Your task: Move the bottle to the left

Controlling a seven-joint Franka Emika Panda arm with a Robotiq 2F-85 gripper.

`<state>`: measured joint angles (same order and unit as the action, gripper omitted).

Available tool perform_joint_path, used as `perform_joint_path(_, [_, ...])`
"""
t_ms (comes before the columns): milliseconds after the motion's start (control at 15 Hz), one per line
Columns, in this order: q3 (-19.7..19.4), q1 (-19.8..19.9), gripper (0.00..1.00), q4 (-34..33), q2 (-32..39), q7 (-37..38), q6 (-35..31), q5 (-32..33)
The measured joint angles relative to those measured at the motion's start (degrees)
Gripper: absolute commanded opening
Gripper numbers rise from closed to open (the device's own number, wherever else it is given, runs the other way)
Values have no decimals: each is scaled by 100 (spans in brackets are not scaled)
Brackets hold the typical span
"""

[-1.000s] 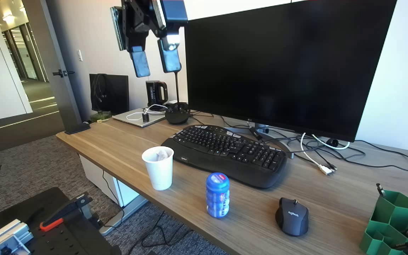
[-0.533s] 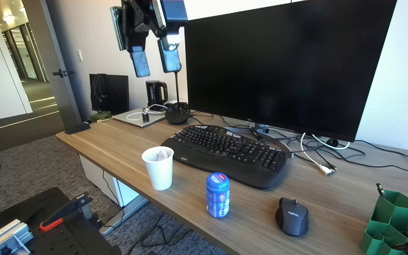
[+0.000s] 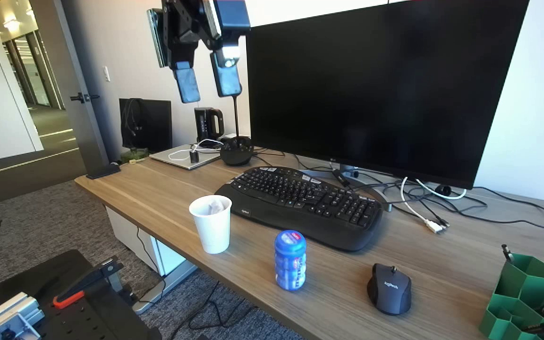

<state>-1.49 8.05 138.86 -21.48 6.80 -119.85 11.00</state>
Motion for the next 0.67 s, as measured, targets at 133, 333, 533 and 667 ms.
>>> perform_joint_path(133, [0,0,100,0,0,0,0,0])
perform_joint_path(333, [0,0,100,0,0,0,0,0])
perform_joint_path(533, [0,0,100,3,9,23,0,0])
perform_joint_path(667, [0,8,100,-11,86,111,0,25])
